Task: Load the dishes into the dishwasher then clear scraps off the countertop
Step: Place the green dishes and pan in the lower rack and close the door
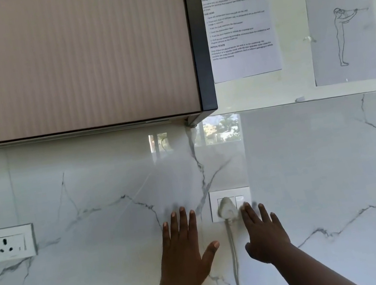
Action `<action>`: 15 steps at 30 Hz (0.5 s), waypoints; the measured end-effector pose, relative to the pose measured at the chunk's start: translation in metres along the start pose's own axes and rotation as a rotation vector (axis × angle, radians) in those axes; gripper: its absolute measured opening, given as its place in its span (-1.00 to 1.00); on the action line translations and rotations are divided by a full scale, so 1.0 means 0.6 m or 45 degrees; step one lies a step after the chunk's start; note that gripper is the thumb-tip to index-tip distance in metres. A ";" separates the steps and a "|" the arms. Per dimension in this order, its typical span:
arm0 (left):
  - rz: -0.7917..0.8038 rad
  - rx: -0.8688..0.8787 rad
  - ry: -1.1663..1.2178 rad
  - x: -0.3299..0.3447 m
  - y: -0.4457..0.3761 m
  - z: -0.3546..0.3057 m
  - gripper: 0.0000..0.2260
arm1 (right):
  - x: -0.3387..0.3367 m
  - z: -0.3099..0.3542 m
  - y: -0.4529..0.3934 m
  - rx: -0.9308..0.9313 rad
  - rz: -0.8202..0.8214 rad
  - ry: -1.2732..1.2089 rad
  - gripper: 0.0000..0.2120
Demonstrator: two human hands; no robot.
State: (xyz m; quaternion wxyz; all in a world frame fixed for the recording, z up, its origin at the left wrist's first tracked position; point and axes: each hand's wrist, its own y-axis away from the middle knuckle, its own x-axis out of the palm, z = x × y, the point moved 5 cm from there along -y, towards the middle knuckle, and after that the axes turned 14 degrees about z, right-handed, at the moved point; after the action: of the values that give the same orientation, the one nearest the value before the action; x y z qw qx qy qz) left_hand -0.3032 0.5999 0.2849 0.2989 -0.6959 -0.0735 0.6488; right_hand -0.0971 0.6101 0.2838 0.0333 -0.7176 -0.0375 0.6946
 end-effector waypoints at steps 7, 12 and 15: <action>0.027 -0.011 0.020 0.035 0.003 -0.010 -0.26 | 0.012 -0.009 -0.018 0.041 0.120 0.084 -0.19; 0.088 0.004 0.002 0.039 0.028 -0.024 -0.26 | -0.002 0.008 0.006 -0.022 0.106 0.080 -0.21; 0.114 -0.005 0.001 0.031 0.040 -0.034 -0.25 | -0.001 0.017 0.039 -0.075 0.044 0.102 -0.22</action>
State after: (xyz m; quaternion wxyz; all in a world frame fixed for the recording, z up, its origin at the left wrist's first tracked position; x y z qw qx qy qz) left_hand -0.2880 0.5831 0.2563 0.2683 -0.6994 -0.0436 0.6610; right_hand -0.1073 0.5866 0.2817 0.0016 -0.7460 -0.0441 0.6645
